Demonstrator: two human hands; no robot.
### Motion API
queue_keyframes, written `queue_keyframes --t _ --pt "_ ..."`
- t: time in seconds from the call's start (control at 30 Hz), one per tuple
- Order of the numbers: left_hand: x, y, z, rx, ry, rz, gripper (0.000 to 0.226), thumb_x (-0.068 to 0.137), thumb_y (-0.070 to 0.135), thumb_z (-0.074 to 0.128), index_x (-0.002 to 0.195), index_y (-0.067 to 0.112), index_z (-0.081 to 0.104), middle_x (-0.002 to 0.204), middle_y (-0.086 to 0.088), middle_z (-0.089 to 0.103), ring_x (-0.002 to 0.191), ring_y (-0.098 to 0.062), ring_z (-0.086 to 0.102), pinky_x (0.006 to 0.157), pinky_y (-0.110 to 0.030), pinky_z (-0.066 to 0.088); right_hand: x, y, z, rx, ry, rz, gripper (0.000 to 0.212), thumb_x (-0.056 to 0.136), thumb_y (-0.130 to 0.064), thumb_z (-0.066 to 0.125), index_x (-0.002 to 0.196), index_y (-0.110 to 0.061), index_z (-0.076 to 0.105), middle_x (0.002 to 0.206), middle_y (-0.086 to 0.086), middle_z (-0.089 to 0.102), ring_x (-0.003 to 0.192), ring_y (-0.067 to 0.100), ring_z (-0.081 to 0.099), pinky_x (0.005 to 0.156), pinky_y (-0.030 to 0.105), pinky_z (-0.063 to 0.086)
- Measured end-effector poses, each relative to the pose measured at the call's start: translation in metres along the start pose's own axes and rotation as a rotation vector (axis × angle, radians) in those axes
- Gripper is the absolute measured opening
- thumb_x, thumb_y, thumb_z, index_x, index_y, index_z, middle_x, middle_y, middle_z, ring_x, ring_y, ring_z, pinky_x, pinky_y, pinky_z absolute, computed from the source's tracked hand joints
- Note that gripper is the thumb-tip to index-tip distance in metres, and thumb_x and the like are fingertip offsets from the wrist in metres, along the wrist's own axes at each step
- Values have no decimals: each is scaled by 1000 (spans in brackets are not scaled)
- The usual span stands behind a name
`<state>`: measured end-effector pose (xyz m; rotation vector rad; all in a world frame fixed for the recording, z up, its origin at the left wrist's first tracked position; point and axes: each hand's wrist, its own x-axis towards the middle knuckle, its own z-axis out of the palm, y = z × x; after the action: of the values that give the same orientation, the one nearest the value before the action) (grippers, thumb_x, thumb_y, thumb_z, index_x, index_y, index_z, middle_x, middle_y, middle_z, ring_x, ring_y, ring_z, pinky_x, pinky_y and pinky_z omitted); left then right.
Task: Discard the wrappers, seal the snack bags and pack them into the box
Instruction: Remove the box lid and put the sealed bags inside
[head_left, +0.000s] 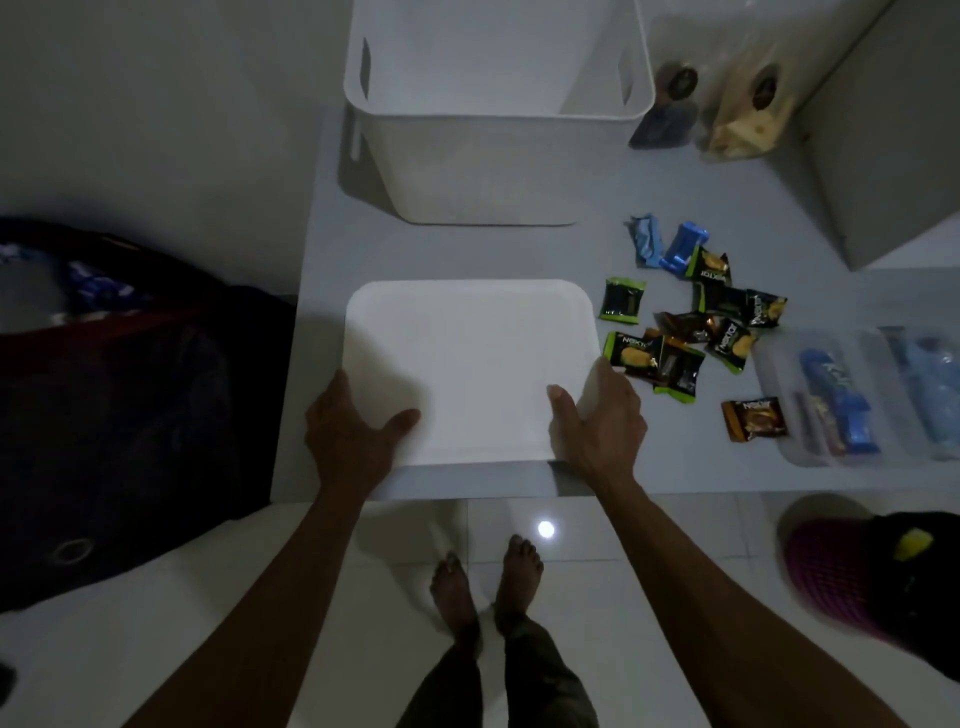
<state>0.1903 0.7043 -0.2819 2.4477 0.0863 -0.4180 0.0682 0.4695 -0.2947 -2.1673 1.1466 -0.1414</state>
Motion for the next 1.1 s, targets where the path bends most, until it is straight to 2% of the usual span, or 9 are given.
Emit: queue_keyframes --t 0.07,0.13,0.33,0.47,0.6,0.7,0.8,0.93,1.1 --pt "-4 4 2 33 8 18 109 69 53 80 152 8 27 152 -15 36 141 -31 27 117 -43 26 0 3 5 -45 13 -24 73 86 -59 54 140 -10 40 142 11 46 135 30 37 107 52 32" --pt "-5 2 6 49 26 45 107 72 48 80 153 6 24 154 -15 33 144 -29 22 118 -39 20 0 6 9 -82 21 -40 69 88 -59 53 135 -9 42 138 12 47 133 30 39 106 53 33" --pt "-2 -3 14 84 53 82 102 75 45 79 151 2 27 154 -17 32 144 -31 22 119 -42 21 0 11 10 -90 18 -58 76 90 -56 55 147 -10 34 150 10 39 141 27 31 111 52 29" --pt "-4 6 6 92 -1 65 100 77 47 77 151 2 26 156 -17 29 145 -32 23 119 -42 21 0 1 -6 -67 -78 -48 77 91 -47 60 151 -10 29 155 11 33 144 28 27 113 52 29" --pt "-20 27 -18 105 -60 74 93 80 52 72 149 4 33 155 -18 31 144 -32 25 118 -41 22 -13 -17 -39 33 -111 -18 73 91 -40 63 151 -12 31 152 11 39 139 30 36 112 46 35" --pt "-39 53 -40 -12 -51 166 84 79 42 77 142 -1 43 149 -21 42 139 -33 37 115 -40 29 -30 -34 -73 90 -118 -14 67 93 -32 64 149 -9 36 150 13 43 137 30 40 110 38 34" --pt "-53 88 -59 -105 -67 241 80 82 41 75 144 2 42 151 -15 41 140 -29 36 116 -37 25 -39 -53 -102 153 -67 -40 63 93 -32 64 146 -8 41 148 12 46 133 27 45 105 32 37" --pt "-61 135 -70 -183 -67 365 73 83 41 73 142 7 47 148 -12 45 138 -27 39 114 -37 28 -39 -79 -137 255 24 -58 53 94 -31 62 141 -9 48 138 11 56 121 24 56 92 24 38" --pt "-61 183 -65 -222 -99 480 65 81 41 75 135 10 55 141 -11 53 131 -27 48 109 -36 37 -32 -92 -170 427 75 -35 40 94 -30 63 130 -13 59 112 2 67 93 12 61 76 21 48"
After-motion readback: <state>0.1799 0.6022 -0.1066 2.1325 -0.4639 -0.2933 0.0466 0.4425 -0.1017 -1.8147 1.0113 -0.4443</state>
